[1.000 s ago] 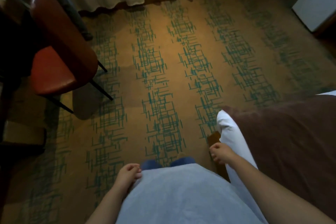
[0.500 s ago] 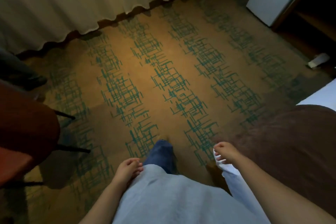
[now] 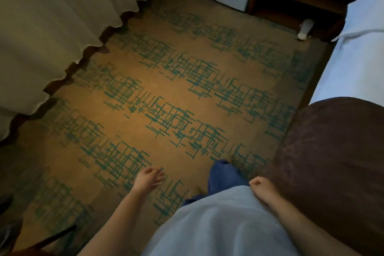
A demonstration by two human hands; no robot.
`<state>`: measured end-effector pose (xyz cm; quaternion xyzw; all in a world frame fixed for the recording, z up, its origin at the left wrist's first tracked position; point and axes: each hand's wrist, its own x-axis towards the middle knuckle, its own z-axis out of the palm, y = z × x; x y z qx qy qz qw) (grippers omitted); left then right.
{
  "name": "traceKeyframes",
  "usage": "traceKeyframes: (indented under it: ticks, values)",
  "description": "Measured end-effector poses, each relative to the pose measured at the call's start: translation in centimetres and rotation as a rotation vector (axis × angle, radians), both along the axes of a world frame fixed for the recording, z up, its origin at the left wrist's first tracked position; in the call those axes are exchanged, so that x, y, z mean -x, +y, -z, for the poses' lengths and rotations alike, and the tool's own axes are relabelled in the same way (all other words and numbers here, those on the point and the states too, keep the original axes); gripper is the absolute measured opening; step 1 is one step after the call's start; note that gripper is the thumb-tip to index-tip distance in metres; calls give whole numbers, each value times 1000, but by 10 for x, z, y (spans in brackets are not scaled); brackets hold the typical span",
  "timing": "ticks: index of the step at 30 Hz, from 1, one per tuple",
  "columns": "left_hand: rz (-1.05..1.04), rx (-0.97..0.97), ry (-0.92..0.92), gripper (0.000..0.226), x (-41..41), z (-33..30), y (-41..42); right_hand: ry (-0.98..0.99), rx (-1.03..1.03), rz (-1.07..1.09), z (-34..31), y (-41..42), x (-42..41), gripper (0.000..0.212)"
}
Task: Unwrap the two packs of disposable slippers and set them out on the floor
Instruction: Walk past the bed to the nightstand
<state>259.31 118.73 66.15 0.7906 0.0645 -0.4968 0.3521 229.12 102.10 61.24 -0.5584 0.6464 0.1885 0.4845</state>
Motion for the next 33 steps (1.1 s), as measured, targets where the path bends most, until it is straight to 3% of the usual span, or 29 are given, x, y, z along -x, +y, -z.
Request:
traceKeyframes:
  ticks: [7,13,21,33]
  values:
    - [49,-16,72,19,-22,28,-119,-29,-42,48,13,-113,-43,20]
    - [197,-53,-18,21,-42,24,-217,-73,-54,96,-15,-245,-90,12]
    - [312,-32,-68,19,-86,28,-341,-101,-32,213,-33,-398,-127,21]
    - [746,-61,-42,27,-193,18,-599,-21,-57,335,-21,-499,-175,19]
